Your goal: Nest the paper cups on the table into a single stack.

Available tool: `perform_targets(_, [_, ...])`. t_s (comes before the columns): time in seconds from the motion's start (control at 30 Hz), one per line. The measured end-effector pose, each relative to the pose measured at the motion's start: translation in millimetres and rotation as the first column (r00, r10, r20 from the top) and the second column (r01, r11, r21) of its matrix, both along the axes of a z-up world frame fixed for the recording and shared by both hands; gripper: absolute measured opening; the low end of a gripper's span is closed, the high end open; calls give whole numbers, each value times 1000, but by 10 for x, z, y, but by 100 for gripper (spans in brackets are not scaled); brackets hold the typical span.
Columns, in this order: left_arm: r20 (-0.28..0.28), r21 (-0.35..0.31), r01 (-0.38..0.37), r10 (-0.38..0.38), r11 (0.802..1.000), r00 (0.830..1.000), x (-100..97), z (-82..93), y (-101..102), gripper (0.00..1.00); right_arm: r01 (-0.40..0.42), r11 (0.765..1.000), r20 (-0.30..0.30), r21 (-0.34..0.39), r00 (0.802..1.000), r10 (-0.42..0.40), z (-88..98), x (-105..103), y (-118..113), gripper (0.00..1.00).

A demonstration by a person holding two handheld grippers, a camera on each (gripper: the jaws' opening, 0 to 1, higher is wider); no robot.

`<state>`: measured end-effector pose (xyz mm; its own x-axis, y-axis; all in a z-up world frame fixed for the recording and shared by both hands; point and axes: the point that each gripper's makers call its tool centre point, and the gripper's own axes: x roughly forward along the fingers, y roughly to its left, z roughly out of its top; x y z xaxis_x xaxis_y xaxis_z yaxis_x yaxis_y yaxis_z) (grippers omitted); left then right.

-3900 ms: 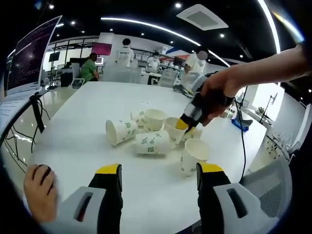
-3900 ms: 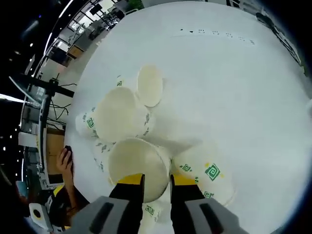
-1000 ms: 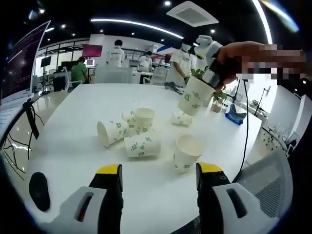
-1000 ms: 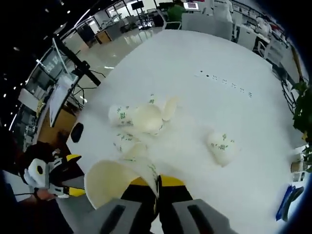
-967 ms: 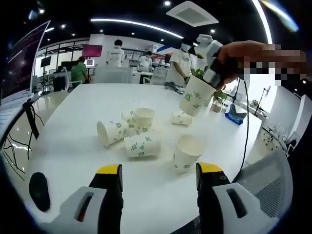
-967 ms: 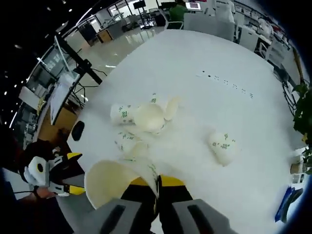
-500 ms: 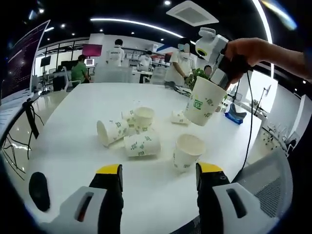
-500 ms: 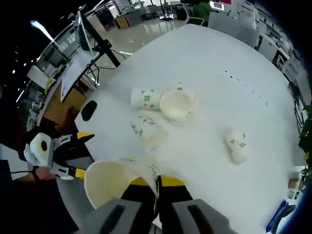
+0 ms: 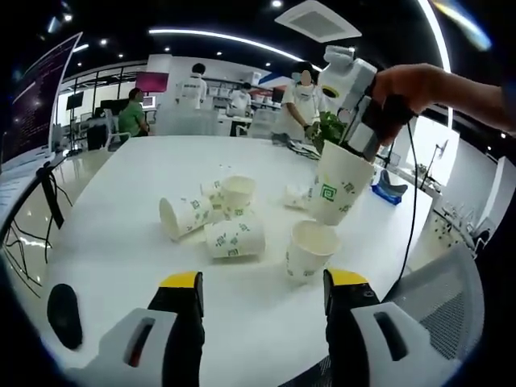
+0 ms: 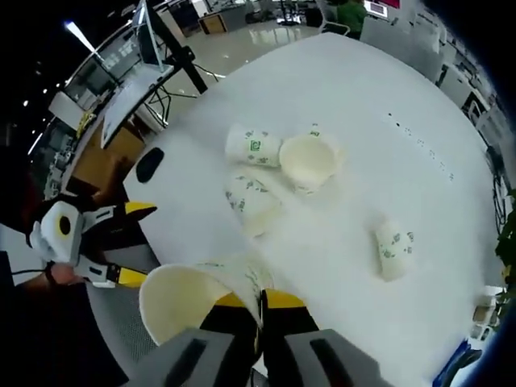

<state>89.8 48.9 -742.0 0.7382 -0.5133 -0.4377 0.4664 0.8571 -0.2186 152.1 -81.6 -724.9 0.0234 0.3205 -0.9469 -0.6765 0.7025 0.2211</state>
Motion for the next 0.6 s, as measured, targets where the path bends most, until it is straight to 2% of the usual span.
perform_targets(0.3, [-3, -1, 0, 0, 1000, 1000, 3, -9, 1, 59, -14, 1000, -9, -26, 1000, 13, -96, -23, -14, 0])
perform_targets(0.6, [-7, -2, -3, 3, 1000, 1000, 9, -18, 8, 59, -23, 999, -30, -42, 999, 22, -279, -102, 4, 0])
